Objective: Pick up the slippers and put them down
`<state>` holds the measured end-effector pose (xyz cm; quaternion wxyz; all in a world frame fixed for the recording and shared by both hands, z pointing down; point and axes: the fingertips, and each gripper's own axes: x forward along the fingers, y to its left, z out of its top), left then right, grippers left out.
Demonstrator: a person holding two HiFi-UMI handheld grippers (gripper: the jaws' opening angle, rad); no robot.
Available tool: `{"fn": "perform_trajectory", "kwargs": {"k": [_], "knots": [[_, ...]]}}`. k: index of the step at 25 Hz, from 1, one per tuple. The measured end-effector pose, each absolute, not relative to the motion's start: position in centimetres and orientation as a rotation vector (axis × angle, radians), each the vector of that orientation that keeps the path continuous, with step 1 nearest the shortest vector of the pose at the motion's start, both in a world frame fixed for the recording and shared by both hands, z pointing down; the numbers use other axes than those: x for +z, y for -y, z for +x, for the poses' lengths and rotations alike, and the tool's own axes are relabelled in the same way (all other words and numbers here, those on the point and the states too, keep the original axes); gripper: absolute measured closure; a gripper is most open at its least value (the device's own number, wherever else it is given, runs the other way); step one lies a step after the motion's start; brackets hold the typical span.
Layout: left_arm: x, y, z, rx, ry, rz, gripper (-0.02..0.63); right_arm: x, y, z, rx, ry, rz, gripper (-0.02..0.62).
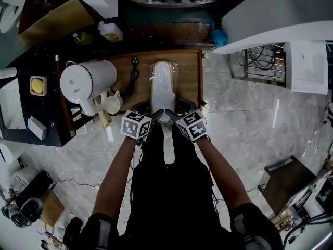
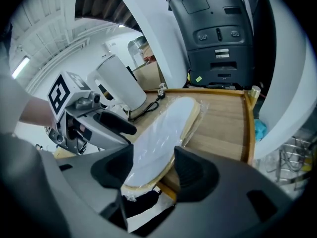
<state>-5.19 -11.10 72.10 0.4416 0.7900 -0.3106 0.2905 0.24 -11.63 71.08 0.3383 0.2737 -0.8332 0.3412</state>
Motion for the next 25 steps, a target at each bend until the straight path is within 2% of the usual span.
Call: {"fn": "perform_trajectory", "kwargs": {"k": [4,7,12,15,20,25], "knots": [[70.4,11.1,-4.8,0.717,0.787,1.987,0.314,69.7,11.2,0.1,0.885,2.190,0.686,0.339],[69.1,11.0,-4.7,0.714,0.798,2.002,0.314,68.4,10.8,0.1,0.890,2.213,0.661,0.370],[66.5,10.7,-4.3,0.655,0.806,2.019,0.316,66.0,10.5,0.5,0.875,2.249,0.664,0.465],[65.2,10.1,-3.8,0.611,0.781,2.021,0.321,64.8,10.2,0.9,0.835,2.255,0.671,0.543],[62.6,9.1,-3.1,0.470,0.757,1.994,0.417,62.5,9.2,0.8,0.825,2.292,0.670,0.584],[60.5,8.2,-2.5,0.375,0.743,1.978,0.535,60.7,7.7,1.1,0.831,2.334,0.645,0.586]]}}
